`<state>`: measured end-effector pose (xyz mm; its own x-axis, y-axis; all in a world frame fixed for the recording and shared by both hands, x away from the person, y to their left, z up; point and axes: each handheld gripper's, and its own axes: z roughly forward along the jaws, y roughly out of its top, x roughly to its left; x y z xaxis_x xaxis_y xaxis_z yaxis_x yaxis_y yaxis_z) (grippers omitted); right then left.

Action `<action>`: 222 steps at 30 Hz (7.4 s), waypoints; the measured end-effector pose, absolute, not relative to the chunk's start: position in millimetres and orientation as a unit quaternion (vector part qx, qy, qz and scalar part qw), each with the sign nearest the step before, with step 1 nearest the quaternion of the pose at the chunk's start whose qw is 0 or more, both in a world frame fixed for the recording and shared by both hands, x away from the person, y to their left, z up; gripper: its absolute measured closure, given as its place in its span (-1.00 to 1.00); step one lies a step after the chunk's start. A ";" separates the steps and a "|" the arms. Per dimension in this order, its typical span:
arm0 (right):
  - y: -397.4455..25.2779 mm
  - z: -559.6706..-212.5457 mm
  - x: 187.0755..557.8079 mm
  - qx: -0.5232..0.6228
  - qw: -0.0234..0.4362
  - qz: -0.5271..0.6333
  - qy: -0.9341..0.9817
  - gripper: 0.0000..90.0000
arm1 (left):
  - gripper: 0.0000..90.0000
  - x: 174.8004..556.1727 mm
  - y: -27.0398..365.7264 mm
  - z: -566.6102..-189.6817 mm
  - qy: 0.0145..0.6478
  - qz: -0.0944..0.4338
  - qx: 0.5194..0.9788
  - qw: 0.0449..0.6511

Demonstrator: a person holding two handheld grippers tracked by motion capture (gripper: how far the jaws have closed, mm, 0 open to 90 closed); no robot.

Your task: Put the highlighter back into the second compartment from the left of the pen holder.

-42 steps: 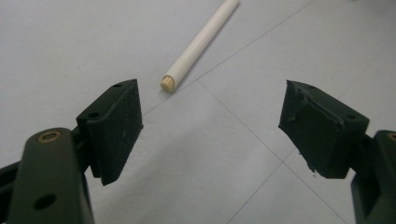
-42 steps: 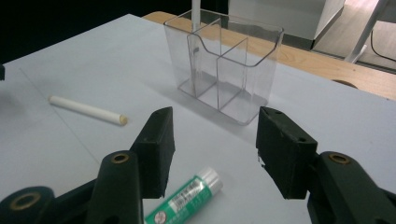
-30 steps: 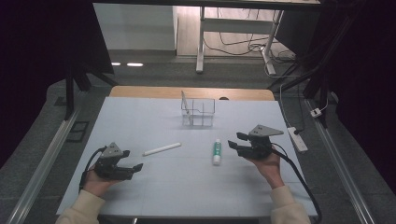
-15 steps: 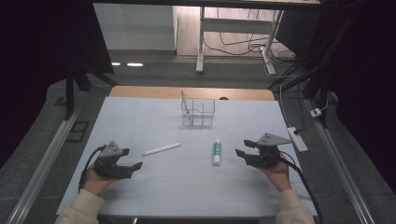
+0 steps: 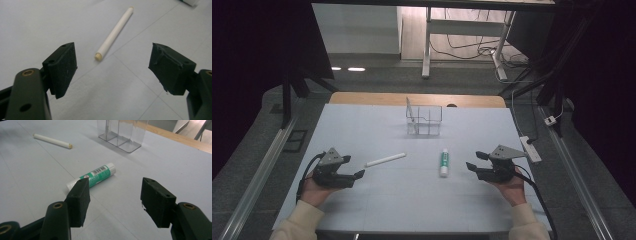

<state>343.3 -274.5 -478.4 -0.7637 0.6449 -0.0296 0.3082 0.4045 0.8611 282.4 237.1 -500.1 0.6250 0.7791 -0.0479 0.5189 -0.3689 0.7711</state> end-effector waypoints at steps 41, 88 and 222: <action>-287.7 -483.1 340.9 0.299 0.167 0.453 0.823 -0.17 | -0.42 367.7 165.2 -480.9 0.320 0.120 0.879 0.333; -289.1 -490.5 344.7 0.310 0.156 0.444 0.826 -0.17 | -0.08 407.1 122.2 -515.4 0.291 0.067 0.915 0.273; -320.0 -499.7 341.2 0.338 0.193 0.444 0.807 -0.17 | 0.75 410.6 128.5 -410.2 0.323 0.116 0.812 0.471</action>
<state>341.2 -320.0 -499.7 -0.6974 0.7166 -0.0125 0.3738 0.3785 0.8467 410.6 128.5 -410.2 0.7642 0.6343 -0.1165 0.4159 -0.3468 0.8407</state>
